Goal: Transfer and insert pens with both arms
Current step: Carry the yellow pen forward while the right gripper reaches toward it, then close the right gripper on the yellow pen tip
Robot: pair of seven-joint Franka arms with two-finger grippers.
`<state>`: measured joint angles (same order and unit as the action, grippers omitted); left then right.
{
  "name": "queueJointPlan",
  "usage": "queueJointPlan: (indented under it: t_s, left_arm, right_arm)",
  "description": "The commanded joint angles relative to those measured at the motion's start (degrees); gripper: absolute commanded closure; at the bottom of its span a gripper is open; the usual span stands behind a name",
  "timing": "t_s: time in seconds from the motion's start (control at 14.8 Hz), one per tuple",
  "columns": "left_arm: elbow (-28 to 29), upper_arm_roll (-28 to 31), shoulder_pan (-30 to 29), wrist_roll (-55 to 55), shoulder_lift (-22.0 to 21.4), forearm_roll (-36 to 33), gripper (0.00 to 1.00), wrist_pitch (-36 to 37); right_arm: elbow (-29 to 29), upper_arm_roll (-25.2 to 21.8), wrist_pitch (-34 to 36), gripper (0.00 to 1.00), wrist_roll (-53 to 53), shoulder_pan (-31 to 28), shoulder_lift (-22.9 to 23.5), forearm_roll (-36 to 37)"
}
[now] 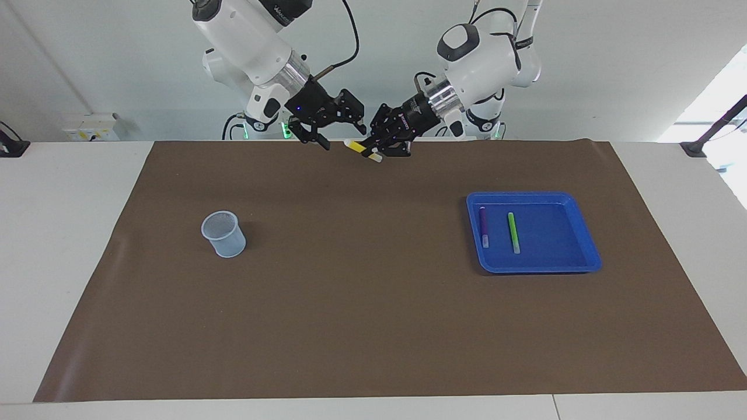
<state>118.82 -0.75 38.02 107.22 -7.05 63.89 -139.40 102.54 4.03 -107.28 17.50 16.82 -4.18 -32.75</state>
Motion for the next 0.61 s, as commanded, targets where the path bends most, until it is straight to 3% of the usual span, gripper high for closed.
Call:
queueJointPlan:
  t_s: [0.0, 0.41, 0.47, 0.54]
  left_arm:
    - [2.2, 0.6, 1.2, 0.5, -2.1, 1.2, 1.00, -1.3]
    - [2.9, 0.6, 2.0, -1.2, -2.9, 1.2, 1.00, -1.3]
    - [2.9, 0.6, 2.0, -1.3, -2.9, 1.2, 1.00, -1.3]
    - [2.9, 0.6, 2.0, -1.7, -2.9, 1.2, 1.00, -1.3]
  right_arm:
    - [1.9, 0.0, -2.5, 0.00, -1.5, -0.1, -1.2, -1.3]
    - [1.9, 0.0, -4.1, 0.02, -0.6, 0.1, -1.1, -1.3]
    - [1.9, 0.0, -4.1, 0.11, -0.6, 0.1, -1.0, -1.3]
    - [1.9, 0.1, -4.1, 0.29, -0.6, 0.1, -1.0, -1.3]
